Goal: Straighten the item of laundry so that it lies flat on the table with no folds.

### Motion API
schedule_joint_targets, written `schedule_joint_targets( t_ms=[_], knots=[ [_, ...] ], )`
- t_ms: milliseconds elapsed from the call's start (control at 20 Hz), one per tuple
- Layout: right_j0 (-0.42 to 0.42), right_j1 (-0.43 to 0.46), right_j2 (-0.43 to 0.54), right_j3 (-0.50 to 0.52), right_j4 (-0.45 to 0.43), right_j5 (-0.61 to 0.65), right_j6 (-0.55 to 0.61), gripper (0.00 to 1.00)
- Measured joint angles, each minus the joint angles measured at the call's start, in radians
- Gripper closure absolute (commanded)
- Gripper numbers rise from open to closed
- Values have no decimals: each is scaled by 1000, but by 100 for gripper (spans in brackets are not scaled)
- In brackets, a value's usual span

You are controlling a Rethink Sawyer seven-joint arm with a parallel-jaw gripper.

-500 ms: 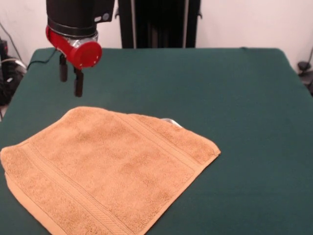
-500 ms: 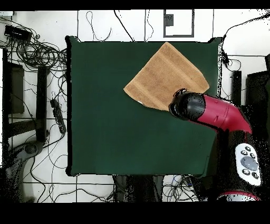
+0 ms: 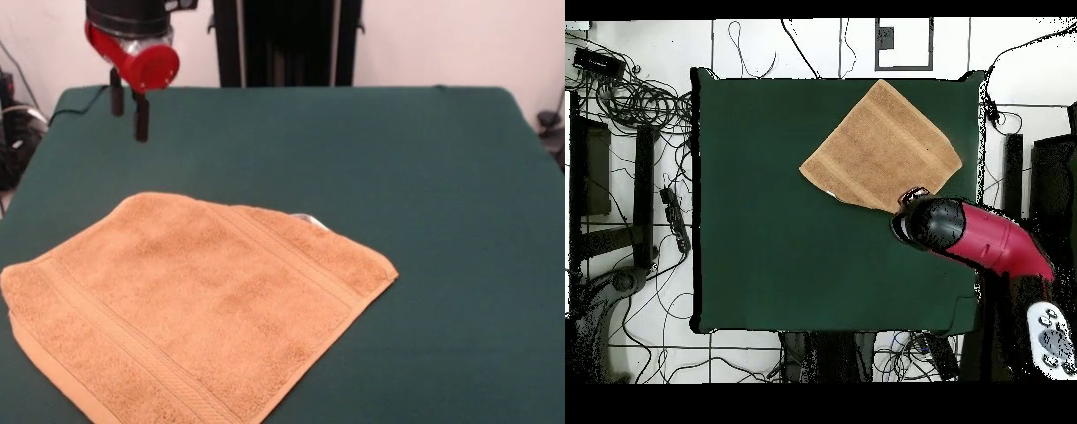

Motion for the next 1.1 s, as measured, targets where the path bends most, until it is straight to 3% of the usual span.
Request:
schedule_joint_targets(
  t_ms=[250,600,1100],
  knots=[
    [-67,-113,-1,134,0,0,0,0],
    [-159,-391,-20,375,-29,26,0,0],
    [-171,-634,-37,559,-32,55,0,0]
  ],
)
